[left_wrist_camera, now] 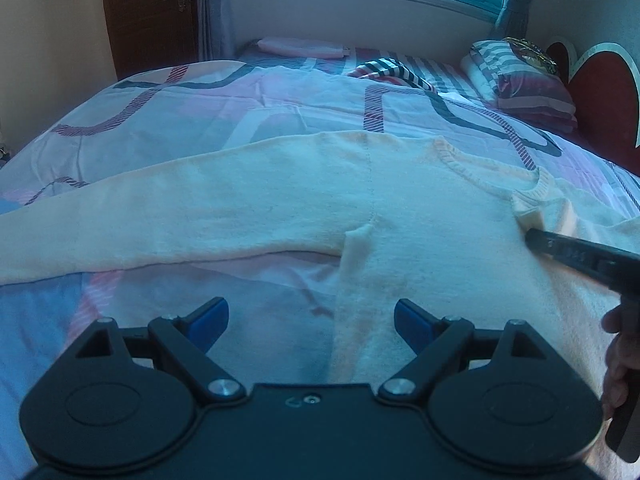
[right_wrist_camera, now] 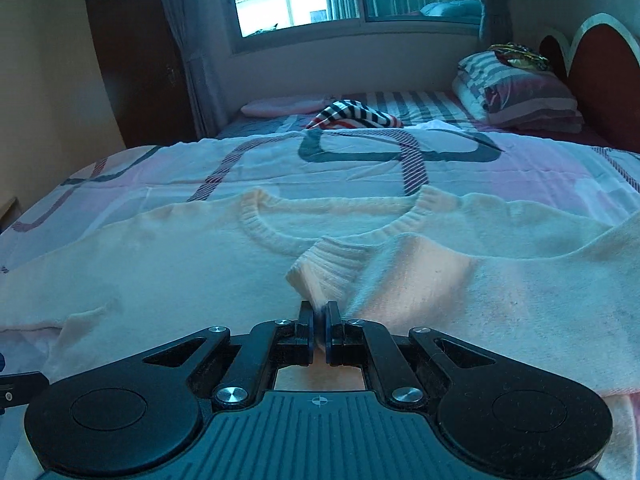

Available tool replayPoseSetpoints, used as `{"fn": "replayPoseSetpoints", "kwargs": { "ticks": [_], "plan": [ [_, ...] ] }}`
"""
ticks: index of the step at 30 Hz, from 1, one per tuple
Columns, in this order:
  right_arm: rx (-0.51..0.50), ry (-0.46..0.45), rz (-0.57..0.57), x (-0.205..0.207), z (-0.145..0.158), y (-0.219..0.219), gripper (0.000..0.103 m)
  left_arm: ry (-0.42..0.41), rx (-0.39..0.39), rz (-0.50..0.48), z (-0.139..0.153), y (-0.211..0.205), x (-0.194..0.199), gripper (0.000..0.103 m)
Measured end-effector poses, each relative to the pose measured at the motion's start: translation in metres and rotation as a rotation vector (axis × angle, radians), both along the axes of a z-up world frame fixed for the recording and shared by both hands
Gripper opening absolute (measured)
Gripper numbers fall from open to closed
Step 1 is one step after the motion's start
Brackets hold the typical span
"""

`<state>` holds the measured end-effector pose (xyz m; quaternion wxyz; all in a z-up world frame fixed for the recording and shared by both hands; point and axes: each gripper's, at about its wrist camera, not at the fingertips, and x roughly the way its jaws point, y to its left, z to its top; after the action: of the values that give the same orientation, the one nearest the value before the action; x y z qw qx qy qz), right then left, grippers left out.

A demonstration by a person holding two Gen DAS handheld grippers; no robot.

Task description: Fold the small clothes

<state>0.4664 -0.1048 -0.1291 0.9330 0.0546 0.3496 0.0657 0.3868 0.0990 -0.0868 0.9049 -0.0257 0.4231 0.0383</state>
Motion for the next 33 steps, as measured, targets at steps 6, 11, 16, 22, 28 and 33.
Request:
{"fn": "replayPoseSetpoints", "kwargs": {
  "ticks": [6,11,16,22,28,33],
  "plan": [
    [0.051,-0.086,-0.085,-0.025,0.023,-0.021,0.032,-0.059,-0.062,-0.05,0.011,-0.017,0.012,0.086],
    [0.071,-0.096,-0.319,-0.052,0.039,-0.096,0.032,-0.048,-0.206,-0.203,0.009,-0.069,0.047,0.058],
    [0.067,-0.092,-0.504,-0.083,0.047,-0.167,0.032,0.034,-0.292,-0.233,-0.016,-0.107,0.085,0.045],
    [0.113,-0.049,-0.628,-0.121,0.043,-0.219,0.032,0.031,-0.321,-0.231,-0.035,-0.124,0.108,0.003],
    [0.153,-0.019,-0.585,-0.125,0.037,-0.215,0.032,-0.143,-0.289,-0.195,0.004,-0.106,0.088,0.003],
    [0.195,-0.011,-0.489,-0.114,0.029,-0.192,0.032,-0.187,-0.232,-0.164,0.023,-0.079,0.075,0.003]
  ]
}}
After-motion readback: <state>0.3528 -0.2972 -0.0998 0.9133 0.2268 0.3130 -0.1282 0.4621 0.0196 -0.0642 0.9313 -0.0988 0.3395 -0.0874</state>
